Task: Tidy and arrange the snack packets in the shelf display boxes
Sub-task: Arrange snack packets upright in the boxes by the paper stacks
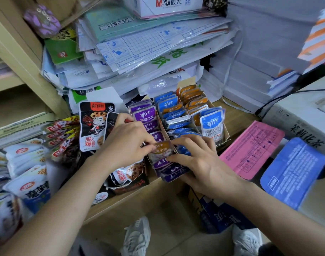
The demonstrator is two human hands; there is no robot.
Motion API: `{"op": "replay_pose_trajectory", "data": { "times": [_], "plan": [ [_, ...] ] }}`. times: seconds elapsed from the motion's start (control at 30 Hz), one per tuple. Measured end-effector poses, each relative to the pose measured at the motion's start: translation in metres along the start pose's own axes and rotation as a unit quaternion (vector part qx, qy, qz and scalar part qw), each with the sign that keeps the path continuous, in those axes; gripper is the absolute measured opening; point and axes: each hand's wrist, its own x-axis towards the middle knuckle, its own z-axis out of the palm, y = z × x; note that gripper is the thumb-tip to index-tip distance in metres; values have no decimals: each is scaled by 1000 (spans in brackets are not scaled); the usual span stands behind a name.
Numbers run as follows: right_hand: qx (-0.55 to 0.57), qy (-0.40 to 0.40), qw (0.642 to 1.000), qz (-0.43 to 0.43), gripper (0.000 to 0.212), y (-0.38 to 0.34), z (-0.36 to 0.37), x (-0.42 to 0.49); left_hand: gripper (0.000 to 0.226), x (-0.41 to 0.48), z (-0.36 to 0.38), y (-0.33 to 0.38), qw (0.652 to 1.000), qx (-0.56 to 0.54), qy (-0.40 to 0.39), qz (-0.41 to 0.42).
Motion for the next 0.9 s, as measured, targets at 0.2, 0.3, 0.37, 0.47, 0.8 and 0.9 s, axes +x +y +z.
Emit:
{"op": "replay_pose_trajectory", "data": {
  "times": [0.2,0.3,0.37,0.47,0.8,0.9],
  "plan": [
    [-23,44,999,-19,45,-1,0,-2,5,2,-1,-2,985,-13,172,-13],
    [-23,49,998,-20,49,1,0,-1,13,2,-7,-6,972,-46,230,-34],
    [-21,57,998,-15,49,1,0,3,17,2,-10,-7,960,-69,265,-53],
    [-17,62,998,-6,47,1,-2,11,14,1,-17,-11,934,-84,336,-85],
    [-57,94,985,134,76,-8,0,42,15,-2,-25,-18,876,-211,408,-147],
    [-77,102,977,170,71,-7,3,50,7,-1,-29,-17,850,-276,420,-159]
  ]
}}
